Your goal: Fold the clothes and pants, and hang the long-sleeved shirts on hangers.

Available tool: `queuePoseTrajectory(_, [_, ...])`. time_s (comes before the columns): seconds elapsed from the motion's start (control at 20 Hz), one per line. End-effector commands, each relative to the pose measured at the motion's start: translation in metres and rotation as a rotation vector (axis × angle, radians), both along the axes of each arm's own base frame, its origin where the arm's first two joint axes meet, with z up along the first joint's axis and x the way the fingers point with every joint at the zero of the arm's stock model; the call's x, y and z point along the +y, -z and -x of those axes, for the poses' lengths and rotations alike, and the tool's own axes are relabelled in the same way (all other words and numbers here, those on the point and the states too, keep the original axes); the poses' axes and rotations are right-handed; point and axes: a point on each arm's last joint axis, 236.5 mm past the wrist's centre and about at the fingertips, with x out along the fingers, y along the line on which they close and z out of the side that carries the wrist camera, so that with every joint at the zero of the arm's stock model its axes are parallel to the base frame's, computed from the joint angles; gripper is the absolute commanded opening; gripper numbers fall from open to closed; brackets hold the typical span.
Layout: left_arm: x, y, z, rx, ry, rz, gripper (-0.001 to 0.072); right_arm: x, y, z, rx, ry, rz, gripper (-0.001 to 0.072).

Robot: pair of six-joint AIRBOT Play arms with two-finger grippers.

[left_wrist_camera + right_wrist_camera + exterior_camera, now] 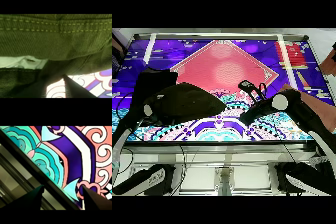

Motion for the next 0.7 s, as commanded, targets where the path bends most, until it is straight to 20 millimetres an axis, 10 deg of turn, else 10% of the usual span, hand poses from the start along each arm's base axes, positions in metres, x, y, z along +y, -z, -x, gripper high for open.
queuePoseTrajectory(0.0, [0.003, -0.014, -0.011, -0.072, 0.012, -0.017, 0.0347, 0.000, 0.000, 0.001, 0.004, -0.001, 0.000, 0.0546])
queuePoseTrajectory(0.65, [-0.016, 0.017, 0.002, 0.042, 0.017, 0.066, 0.0296, 0.002, 0.000, 0.001, 0.012, 0.013, -0.009, 0.0546])
